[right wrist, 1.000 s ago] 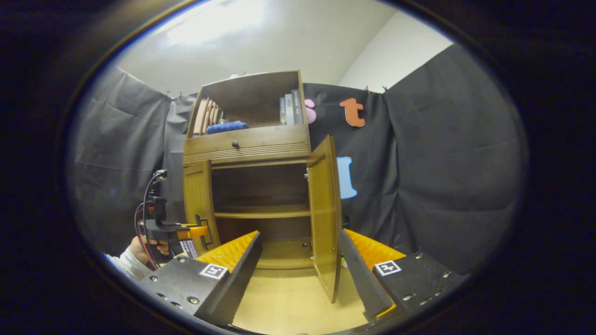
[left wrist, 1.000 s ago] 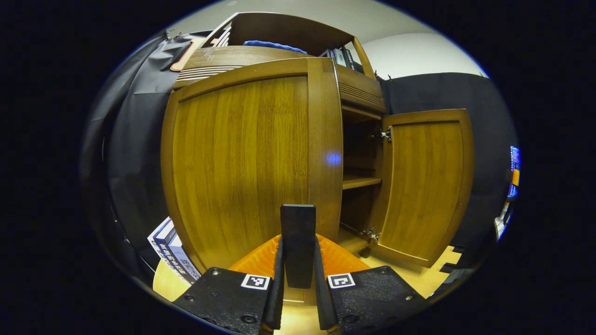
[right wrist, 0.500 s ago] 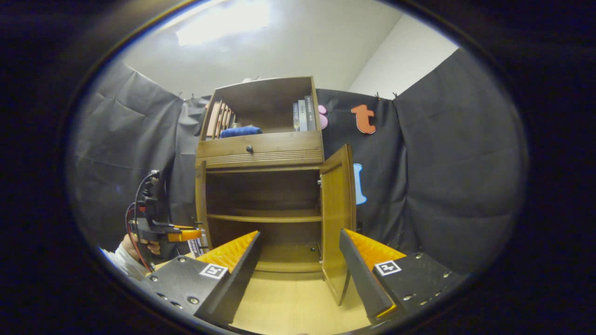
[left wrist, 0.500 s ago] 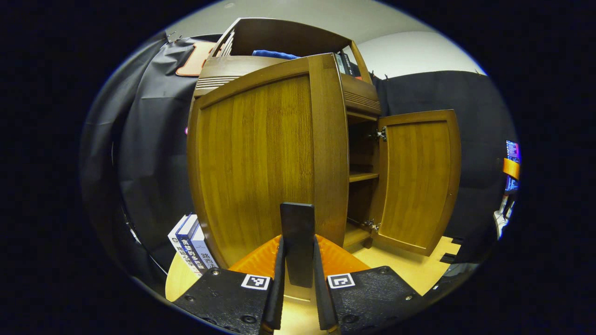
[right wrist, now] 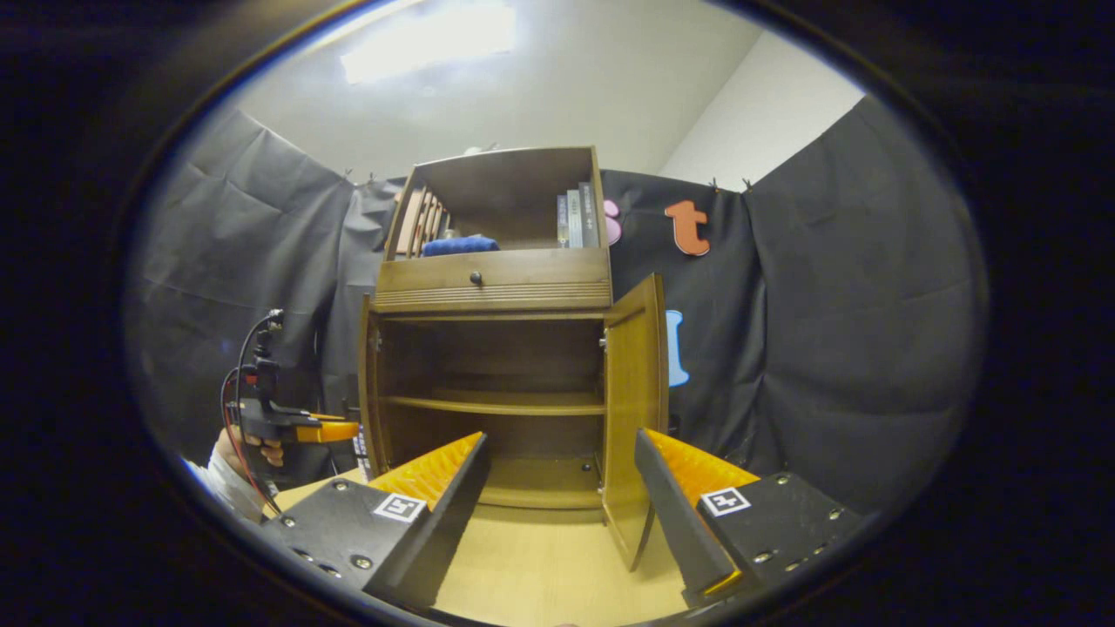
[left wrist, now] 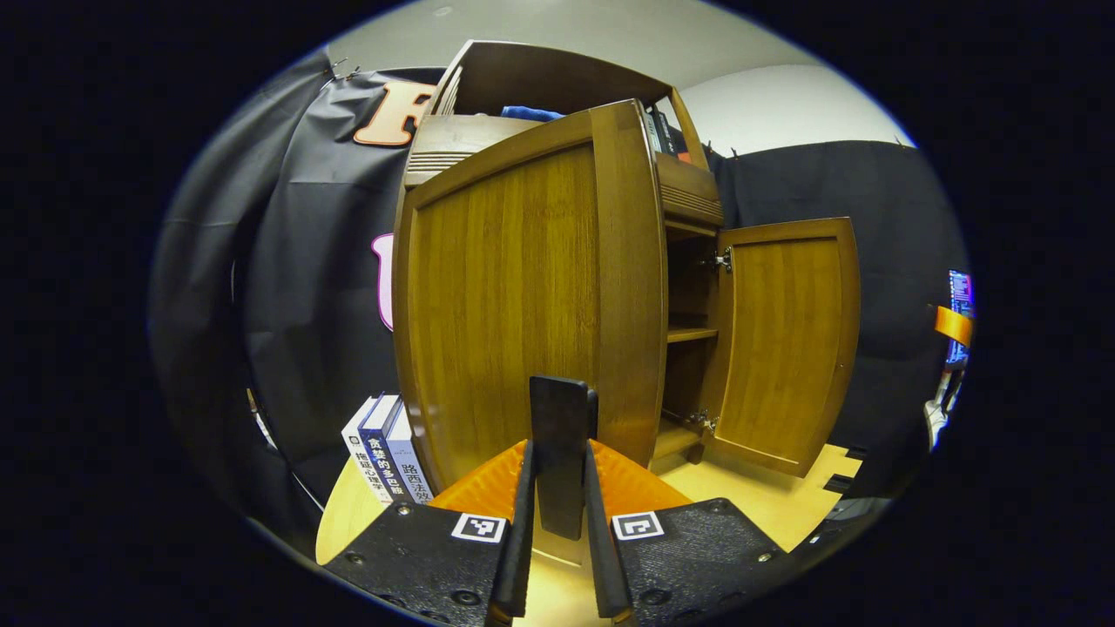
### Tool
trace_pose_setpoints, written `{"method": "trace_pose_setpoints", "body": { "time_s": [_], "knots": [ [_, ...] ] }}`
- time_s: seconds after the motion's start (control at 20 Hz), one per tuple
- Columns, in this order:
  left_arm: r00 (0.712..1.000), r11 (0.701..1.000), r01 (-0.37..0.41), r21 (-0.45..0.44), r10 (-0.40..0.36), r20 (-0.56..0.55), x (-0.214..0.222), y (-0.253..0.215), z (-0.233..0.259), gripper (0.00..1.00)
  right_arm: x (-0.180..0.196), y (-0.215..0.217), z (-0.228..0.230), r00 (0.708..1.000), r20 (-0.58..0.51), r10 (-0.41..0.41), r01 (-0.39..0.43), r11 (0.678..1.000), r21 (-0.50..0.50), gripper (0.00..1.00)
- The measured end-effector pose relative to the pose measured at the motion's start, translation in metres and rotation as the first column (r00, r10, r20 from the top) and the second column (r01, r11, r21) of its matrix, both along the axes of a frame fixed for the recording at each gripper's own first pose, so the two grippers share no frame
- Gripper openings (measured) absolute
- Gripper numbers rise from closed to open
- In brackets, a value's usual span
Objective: Open the right door of the double-door shoe cabinet with the right hand, and open the left door with the left hand.
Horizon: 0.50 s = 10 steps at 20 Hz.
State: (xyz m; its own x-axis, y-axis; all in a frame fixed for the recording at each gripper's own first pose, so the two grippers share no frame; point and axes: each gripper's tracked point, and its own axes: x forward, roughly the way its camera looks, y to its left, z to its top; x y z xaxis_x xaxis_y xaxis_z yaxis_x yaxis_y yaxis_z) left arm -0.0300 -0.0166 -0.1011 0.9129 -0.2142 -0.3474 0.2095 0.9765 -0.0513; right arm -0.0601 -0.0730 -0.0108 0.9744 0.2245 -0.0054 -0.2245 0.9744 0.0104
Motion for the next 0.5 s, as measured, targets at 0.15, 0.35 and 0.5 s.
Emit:
{"method": "trace_pose_setpoints", "body": {
  "time_s": [0.15, 0.35, 0.5],
  "knots": [
    [1.000, 1.000, -0.015, 0.015, 0.014, 0.011, -0.005, 0.006, 0.000, 0.30, -0.002, 0.011, -0.007, 1.000, 0.006, 0.019, -0.019, 1.000, 0.011, 0.99],
    [1.000, 1.000, -0.016, 0.020, 0.016, -0.007, -0.012, 0.015, -0.004, 0.30, -0.007, 0.038, -0.023, 0.997, 0.008, 0.077, -0.077, 0.996, 0.040, 0.99],
    [0.999, 0.999, -0.032, -0.001, 0.032, -0.016, -0.016, 0.024, -0.006, 0.29, -0.010, 0.052, -0.028, 0.995, 0.019, 0.094, -0.095, 0.993, 0.069, 0.99]
  ]
}}
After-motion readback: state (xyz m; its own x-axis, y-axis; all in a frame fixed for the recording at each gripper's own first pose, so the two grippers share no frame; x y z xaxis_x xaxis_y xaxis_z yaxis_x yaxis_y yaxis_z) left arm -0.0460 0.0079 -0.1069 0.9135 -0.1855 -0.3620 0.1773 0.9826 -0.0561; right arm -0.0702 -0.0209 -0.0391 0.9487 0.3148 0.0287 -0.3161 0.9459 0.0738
